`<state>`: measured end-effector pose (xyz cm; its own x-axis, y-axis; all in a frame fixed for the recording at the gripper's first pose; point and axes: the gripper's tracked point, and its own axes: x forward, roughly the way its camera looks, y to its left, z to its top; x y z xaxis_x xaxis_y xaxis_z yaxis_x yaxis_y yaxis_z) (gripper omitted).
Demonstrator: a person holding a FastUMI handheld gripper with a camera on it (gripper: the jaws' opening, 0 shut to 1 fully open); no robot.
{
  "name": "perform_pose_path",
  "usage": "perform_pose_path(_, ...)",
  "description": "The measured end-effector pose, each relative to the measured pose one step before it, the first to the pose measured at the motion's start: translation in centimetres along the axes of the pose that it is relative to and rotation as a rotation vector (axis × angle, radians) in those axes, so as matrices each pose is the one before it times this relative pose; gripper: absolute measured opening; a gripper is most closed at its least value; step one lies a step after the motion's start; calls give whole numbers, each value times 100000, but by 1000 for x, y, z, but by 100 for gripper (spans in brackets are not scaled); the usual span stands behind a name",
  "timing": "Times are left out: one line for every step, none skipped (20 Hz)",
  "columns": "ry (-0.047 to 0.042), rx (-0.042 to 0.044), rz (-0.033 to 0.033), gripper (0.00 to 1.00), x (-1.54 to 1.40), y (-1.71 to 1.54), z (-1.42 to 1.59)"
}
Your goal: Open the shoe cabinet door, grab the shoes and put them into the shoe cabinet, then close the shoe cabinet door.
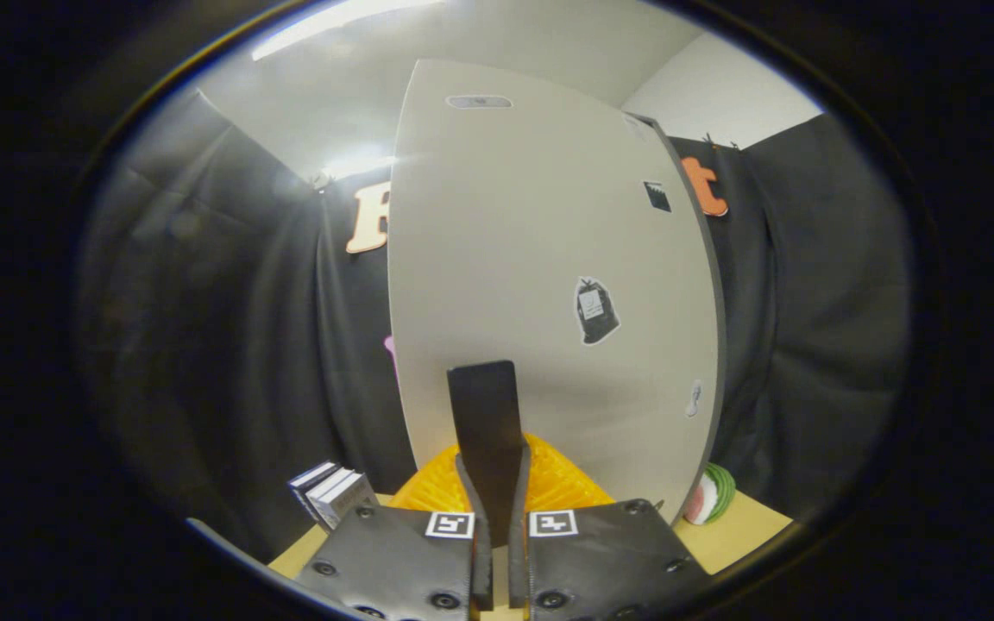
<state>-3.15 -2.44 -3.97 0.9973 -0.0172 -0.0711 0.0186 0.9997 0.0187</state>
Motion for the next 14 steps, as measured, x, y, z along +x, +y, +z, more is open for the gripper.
perform_pose_path(373, 49, -241, 9, -609, -350, -41)
perform_pose_path(318, -308, -232, 9, -227, -103, 52)
perform_pose_path(393, -651, 95, 9, -327, -269, 47)
perform_pose_path(461, -174, 22, 9, -486, -288, 104)
perform_pose_path(453, 444, -233, 9, -628, -452, -13)
perform_pose_path(302, 219, -15, 9, -517, -367, -38)
perform_pose_path(552, -35, 63, 9, -542, -463, -74)
perform_pose_path(526, -217, 200, 9, -451, -329, 48)
perform_pose_path(538, -252, 125, 9, -354, -319, 36)
perform_pose_path(237, -97, 140, 9, -256, -357, 55)
perform_pose_path(189, -15, 319, 9, -430, -314, 1)
perform_pose_path(535, 265, 786, 8, -379, -398, 78)
perform_pose_path(642, 327, 840, 8, -297, -241, -203)
perform_pose_path(447, 573, 467, 8, -343, -321, -21)
